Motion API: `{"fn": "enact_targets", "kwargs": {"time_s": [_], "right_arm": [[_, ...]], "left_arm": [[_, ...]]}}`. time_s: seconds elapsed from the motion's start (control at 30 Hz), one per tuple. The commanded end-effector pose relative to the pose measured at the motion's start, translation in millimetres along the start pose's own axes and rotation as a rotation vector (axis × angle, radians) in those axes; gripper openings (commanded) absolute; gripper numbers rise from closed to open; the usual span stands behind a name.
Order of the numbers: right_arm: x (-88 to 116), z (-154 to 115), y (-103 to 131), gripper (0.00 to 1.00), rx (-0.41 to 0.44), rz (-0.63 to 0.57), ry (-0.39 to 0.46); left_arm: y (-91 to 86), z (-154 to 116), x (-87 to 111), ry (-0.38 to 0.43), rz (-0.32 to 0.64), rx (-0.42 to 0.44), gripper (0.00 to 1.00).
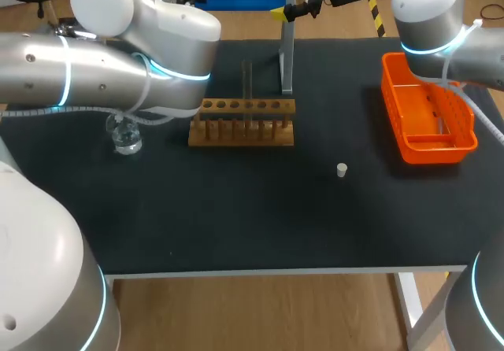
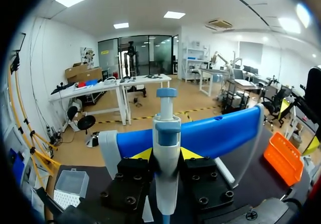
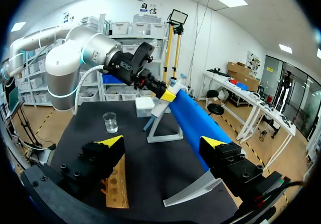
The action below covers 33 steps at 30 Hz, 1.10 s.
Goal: Invert the test tube, pick up the pipette, mount the tip to pipette, aspirate from beaker and dispense into the tube, eject the tip, return the pipette, and cap with the stopper.
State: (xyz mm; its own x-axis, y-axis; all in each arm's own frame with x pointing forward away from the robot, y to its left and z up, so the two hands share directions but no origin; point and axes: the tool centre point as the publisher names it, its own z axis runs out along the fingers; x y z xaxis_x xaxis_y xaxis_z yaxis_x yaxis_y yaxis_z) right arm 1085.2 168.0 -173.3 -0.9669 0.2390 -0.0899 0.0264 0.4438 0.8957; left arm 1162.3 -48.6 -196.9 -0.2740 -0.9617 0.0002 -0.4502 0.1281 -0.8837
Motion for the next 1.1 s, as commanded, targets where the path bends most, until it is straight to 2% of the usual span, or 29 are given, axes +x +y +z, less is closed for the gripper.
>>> {"fn": "enact_targets", "kwargs": {"time_s": [0.03, 0.43, 0.47, 0.5, 0.53, 0.97, 1.1], "right_arm": [[-2.2, -0.6, 0.6, 1.0, 0.005, 0.0, 0.006], [-2.2, -0.6, 0.6, 1.0, 0.005, 0.0, 0.006], [-2.2, -0.6, 0.6, 1.0, 0.005, 0.0, 0.006], [-2.2, -0.6, 0.6, 1.0, 0.005, 0.0, 0.006], [-2.2, -0.6, 0.6, 1.0, 0.005, 0.0, 0.006], [-2.2, -0.6, 0.6, 1.0, 0.005, 0.0, 0.006], [-2.2, -0.6, 0.6, 1.0, 0.005, 0.0, 0.006]], "left_arm": [[-4.8, 2.8, 0.9, -0.015, 0.01, -0.04, 0.0], [-2.1, 6.2, 1.9, -0.041, 0.007, -0.076, 0.0], [-2.0, 6.2, 2.2, -0.042, 0.006, -0.076, 0.13], [-2.0, 5.8, 2.9, -0.047, 0.003, -0.078, 0.44], [-1.9, 5.1, 3.5, -0.048, 0.002, -0.078, 1.0], [-5.9, -25.7, 15.7, -0.06, -0.005, -0.065, 1.0], [-8.1, -48.6, 25.0, -0.059, -0.001, -0.057, 1.0]]}}
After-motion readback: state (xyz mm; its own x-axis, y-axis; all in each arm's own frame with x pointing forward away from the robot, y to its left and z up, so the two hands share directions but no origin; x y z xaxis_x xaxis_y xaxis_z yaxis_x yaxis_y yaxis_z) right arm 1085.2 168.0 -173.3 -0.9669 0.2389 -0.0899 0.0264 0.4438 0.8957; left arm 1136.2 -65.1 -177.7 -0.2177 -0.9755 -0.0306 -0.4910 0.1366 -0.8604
